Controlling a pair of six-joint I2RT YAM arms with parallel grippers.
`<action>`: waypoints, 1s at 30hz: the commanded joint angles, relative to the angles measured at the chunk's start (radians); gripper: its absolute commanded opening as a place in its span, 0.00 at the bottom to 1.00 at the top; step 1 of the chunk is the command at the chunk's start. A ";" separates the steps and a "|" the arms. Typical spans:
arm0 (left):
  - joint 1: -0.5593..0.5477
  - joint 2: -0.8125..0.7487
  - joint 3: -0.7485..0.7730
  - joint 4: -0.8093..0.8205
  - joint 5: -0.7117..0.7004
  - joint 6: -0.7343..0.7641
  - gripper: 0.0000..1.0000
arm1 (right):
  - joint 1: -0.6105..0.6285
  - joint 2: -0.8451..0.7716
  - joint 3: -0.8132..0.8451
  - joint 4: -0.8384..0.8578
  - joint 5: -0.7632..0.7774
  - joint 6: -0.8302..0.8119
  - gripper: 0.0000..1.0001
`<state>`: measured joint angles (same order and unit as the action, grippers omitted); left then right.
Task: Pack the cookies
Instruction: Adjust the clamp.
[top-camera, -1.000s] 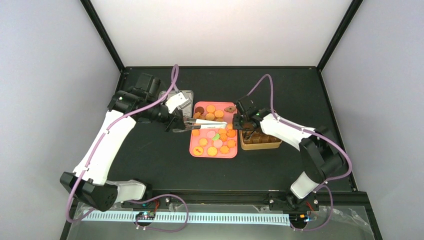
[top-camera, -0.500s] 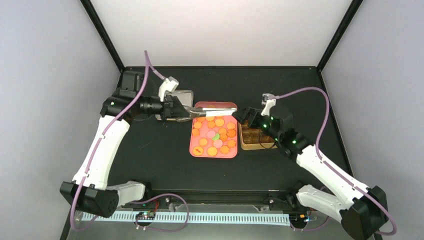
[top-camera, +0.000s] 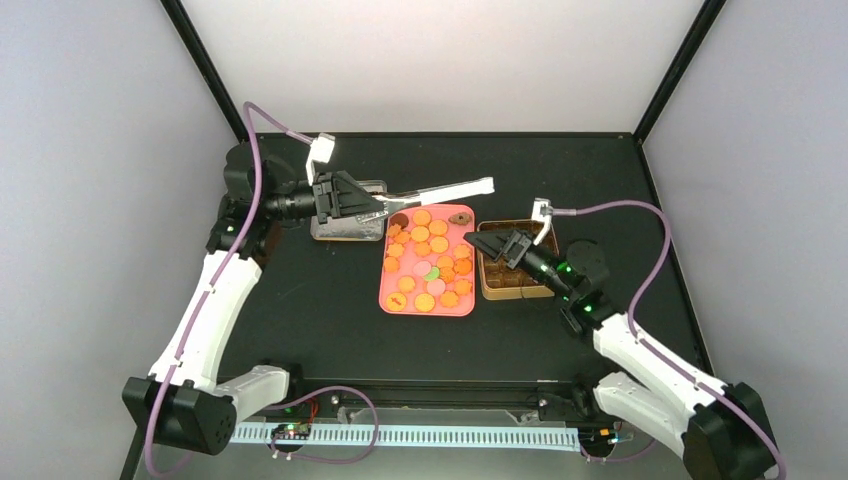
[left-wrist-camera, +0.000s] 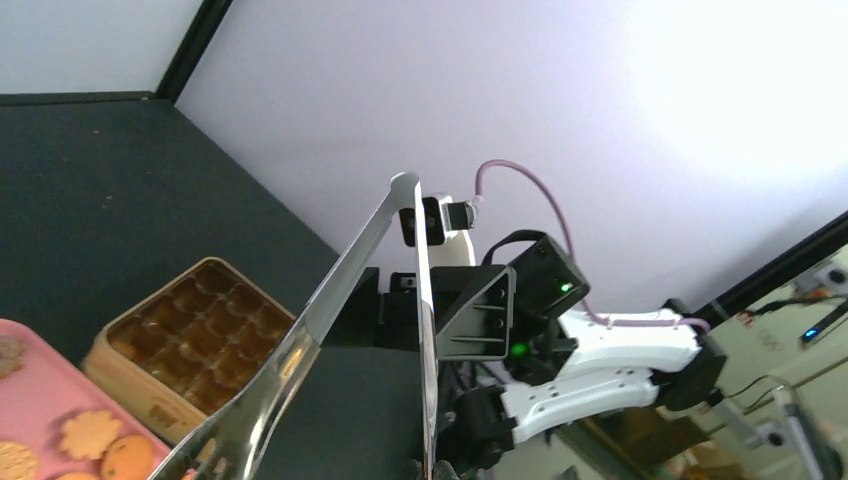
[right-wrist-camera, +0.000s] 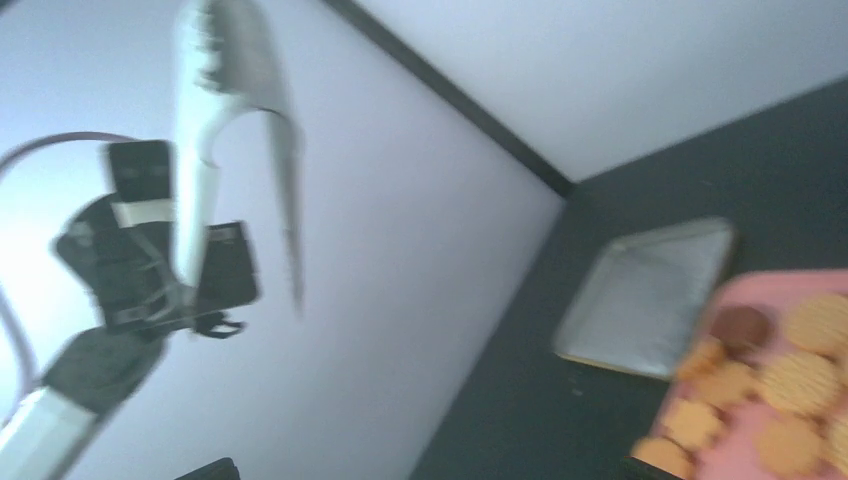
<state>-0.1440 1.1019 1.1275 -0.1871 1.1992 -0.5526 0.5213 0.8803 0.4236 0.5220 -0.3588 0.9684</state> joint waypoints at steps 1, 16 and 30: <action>0.004 0.008 -0.021 0.228 0.065 -0.224 0.02 | 0.011 0.089 0.074 0.364 -0.150 0.055 1.00; -0.072 -0.008 -0.106 0.511 0.056 -0.454 0.02 | 0.083 0.384 0.300 0.627 -0.140 0.112 0.93; -0.083 -0.030 -0.151 0.553 0.024 -0.434 0.02 | 0.101 0.474 0.378 0.617 -0.143 0.193 0.62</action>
<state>-0.2066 1.0988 0.9798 0.3202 1.2289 -1.0103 0.5991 1.3300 0.7670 1.1461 -0.4839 1.1446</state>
